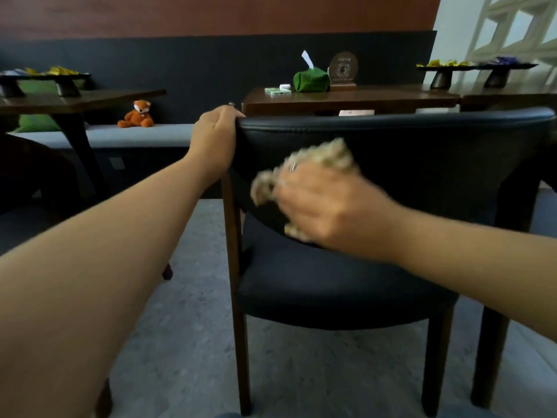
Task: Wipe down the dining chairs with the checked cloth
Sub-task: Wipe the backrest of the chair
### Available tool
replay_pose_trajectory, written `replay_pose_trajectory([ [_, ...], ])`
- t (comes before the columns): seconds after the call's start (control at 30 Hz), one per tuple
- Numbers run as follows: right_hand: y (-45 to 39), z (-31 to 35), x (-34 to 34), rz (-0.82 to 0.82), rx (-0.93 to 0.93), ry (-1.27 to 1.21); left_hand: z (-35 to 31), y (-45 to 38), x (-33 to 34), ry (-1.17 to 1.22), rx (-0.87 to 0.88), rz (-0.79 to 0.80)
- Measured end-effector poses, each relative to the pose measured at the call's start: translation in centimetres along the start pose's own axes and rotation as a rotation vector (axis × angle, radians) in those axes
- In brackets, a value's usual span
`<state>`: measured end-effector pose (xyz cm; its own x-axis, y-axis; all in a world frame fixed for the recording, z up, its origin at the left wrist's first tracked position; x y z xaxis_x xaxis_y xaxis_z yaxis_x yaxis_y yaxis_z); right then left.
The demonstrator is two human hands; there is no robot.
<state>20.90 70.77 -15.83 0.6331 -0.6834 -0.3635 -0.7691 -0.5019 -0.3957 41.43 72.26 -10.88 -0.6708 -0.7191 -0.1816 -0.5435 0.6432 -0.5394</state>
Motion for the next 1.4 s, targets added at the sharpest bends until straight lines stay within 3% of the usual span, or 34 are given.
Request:
replay_pose_trajectory([
  [0.07,-0.1,-3.2,-1.9,-0.134,0.092,0.071,-1.6,0.8,0.1,-0.062,0.107,-0.008],
  [0.13,0.3,-2.1,-1.2,-0.134,0.063,0.093,-3.7,1.7,1.8,-0.093,0.251,0.038],
  [0.27,5.2,5.4,4.9,0.315,-0.195,0.089,-4.8,2.4,4.1,-0.146,0.294,-0.011],
  [0.33,6.8,6.6,5.8,0.396,-0.280,0.071,-4.6,2.6,4.1,-0.132,0.343,-0.065],
  [0.4,6.3,6.1,5.1,0.313,-0.247,-0.067,-4.7,2.7,4.1,-0.140,0.407,-0.111],
  [0.47,4.8,3.5,2.9,0.103,-0.102,-0.187,-4.7,2.6,4.4,-0.133,0.436,-0.130],
  [0.57,3.0,-2.4,-1.6,-0.161,0.064,-0.035,-4.3,2.3,4.1,-0.107,0.435,-0.171],
  [0.63,3.3,-3.6,-2.1,-0.245,0.137,-0.003,-4.2,2.2,4.0,-0.085,0.428,-0.181],
  [0.7,4.0,-0.9,-0.1,-0.144,0.058,-0.012,-4.4,2.4,4.3,-0.101,0.430,-0.165],
  [0.8,6.2,3.8,3.7,0.220,-0.214,0.009,-4.5,2.8,4.3,-0.113,0.437,-0.145],
  [0.87,6.3,3.8,3.6,0.280,-0.275,-0.026,-4.8,2.9,4.3,-0.128,0.448,-0.130],
  [0.93,5.4,1.8,1.5,0.116,-0.189,-0.145,-5.0,3.0,4.4,-0.136,0.449,-0.123],
  [1.03,3.7,-3.2,-3.6,-0.166,0.039,-0.120,-4.9,2.8,4.4,-0.146,0.457,-0.134],
  [1.17,4.6,-7.2,-5.7,-0.286,0.255,-0.094,-4.9,2.8,4.4,-0.175,0.453,-0.134],
  [1.27,6.2,-2.9,-2.7,-0.165,0.075,-0.118,-5.2,2.9,4.6,-0.244,0.426,-0.106],
  [1.4,10.8,3.4,2.7,0.384,-0.273,-0.152,-6.3,3.7,4.6,-0.320,0.411,-0.017],
])
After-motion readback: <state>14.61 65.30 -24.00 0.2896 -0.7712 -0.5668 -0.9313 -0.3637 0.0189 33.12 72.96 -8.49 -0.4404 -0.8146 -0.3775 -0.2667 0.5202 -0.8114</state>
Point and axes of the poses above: each hand's wrist, its own y-axis away from the middle knuckle, its own x-axis out of the palm, z = x × y, the point moved 5 cm from there along -y, towards the middle knuckle, and after that the axes turned 12 degrees about y, right-handed, at the moved point
